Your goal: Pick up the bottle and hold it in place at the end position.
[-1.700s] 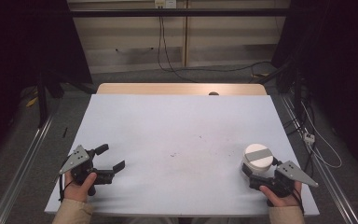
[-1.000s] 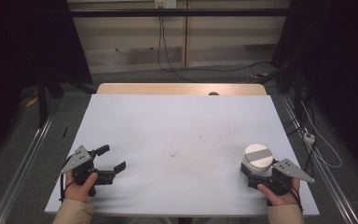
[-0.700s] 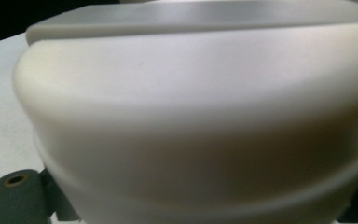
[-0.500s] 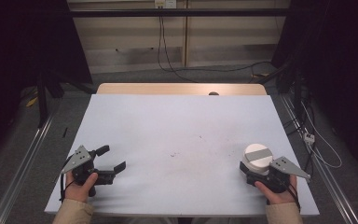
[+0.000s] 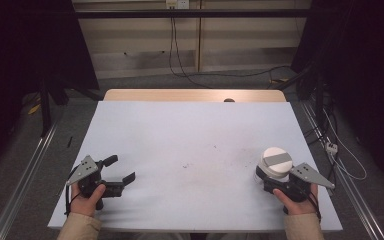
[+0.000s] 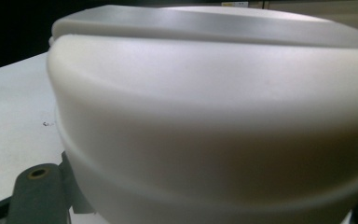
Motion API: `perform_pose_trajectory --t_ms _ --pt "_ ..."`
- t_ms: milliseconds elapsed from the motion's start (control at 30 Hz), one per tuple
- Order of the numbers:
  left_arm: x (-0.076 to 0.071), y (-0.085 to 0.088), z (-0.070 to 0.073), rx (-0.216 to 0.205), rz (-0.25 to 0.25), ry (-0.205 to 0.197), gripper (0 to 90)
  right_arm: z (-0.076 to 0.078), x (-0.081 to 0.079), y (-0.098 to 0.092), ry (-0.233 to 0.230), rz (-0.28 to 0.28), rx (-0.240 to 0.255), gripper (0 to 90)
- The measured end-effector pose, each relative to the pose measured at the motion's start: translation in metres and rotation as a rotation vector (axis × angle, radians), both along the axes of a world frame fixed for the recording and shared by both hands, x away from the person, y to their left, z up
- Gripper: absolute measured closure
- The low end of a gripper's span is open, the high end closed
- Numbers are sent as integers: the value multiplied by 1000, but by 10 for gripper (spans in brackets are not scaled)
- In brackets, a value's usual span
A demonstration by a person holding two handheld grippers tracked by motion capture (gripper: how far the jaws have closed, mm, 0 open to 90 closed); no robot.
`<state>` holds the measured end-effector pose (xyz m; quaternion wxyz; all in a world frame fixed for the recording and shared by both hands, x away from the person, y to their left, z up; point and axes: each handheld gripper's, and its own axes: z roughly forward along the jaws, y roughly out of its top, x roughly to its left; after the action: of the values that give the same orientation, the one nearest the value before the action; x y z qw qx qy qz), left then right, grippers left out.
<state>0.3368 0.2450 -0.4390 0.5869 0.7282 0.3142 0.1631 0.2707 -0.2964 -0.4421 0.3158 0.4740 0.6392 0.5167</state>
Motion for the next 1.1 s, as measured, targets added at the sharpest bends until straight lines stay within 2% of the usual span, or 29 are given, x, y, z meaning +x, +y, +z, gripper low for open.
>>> perform_pose_trajectory --t_ms 167,367,767,1100 --pt "0 0 0 3 0 -2 40 5 10 11 0 18 15 186" --pt "0 -2 1 0 -6 -4 40 6 19 23 15 54 -14 186" --pt "1 -3 0 -1 -10 -6 42 12 37 47 4 109 -18 186" --pt "1 -3 1 -5 -12 -4 42 14 47 58 6 139 -26 187"
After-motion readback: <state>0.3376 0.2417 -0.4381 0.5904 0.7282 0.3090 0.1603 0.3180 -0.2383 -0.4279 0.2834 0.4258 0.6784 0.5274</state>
